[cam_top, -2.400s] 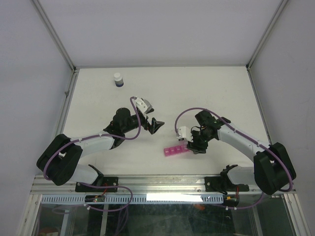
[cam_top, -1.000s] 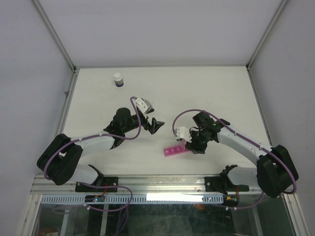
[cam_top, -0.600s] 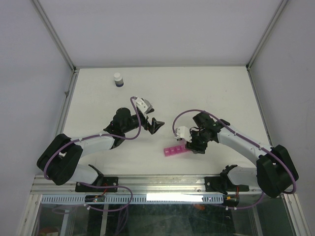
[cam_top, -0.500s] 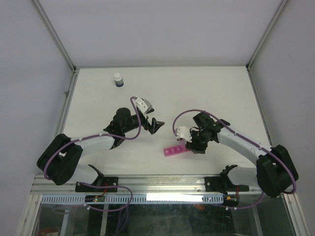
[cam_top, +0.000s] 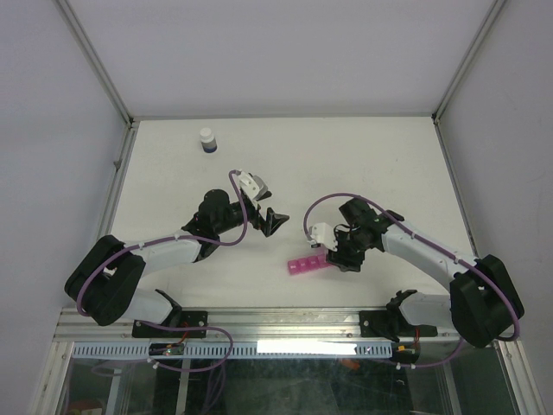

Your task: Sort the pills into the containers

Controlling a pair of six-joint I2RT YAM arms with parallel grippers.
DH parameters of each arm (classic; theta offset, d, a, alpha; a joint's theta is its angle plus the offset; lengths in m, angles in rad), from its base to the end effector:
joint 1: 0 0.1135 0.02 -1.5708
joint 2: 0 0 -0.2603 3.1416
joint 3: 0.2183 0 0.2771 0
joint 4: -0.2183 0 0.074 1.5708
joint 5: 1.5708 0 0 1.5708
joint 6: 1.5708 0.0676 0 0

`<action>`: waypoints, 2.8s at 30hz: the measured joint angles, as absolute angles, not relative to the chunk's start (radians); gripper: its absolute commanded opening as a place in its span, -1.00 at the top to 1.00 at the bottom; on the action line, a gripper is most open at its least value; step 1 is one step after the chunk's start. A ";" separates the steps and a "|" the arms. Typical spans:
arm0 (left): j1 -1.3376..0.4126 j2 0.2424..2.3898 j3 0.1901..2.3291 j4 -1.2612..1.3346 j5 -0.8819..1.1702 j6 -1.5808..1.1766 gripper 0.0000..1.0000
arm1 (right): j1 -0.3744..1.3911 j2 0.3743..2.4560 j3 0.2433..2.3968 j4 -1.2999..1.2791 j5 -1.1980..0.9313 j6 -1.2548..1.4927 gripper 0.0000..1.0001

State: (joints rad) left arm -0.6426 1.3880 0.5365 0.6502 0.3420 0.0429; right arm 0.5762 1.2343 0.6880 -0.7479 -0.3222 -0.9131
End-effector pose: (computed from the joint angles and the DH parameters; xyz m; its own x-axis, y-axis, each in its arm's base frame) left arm 0.2514 -0.2165 0.1780 -0.1244 0.1436 -0.9818 0.8337 0.5516 -0.0250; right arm 0.1846 0.1455 0.1371 -0.0267 -0.9126 -0.4080 -0.9986 0.0426 -0.0299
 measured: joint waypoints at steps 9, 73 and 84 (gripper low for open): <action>-0.643 1.388 0.537 0.650 0.342 0.043 -0.98 | 0.577 1.230 0.682 -0.730 -0.289 -0.900 1.00; -0.643 1.388 0.537 0.650 0.342 0.044 -0.98 | 0.579 1.200 0.674 -0.733 -0.331 -0.895 1.00; -0.643 1.388 0.537 0.650 0.342 0.044 -0.98 | 0.576 1.196 0.670 -0.734 -0.323 -0.900 1.00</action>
State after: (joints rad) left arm -0.6426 1.3880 0.5369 0.6498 0.3424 0.0444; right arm 0.5758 1.1957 0.6704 -0.7338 -0.3225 -0.8997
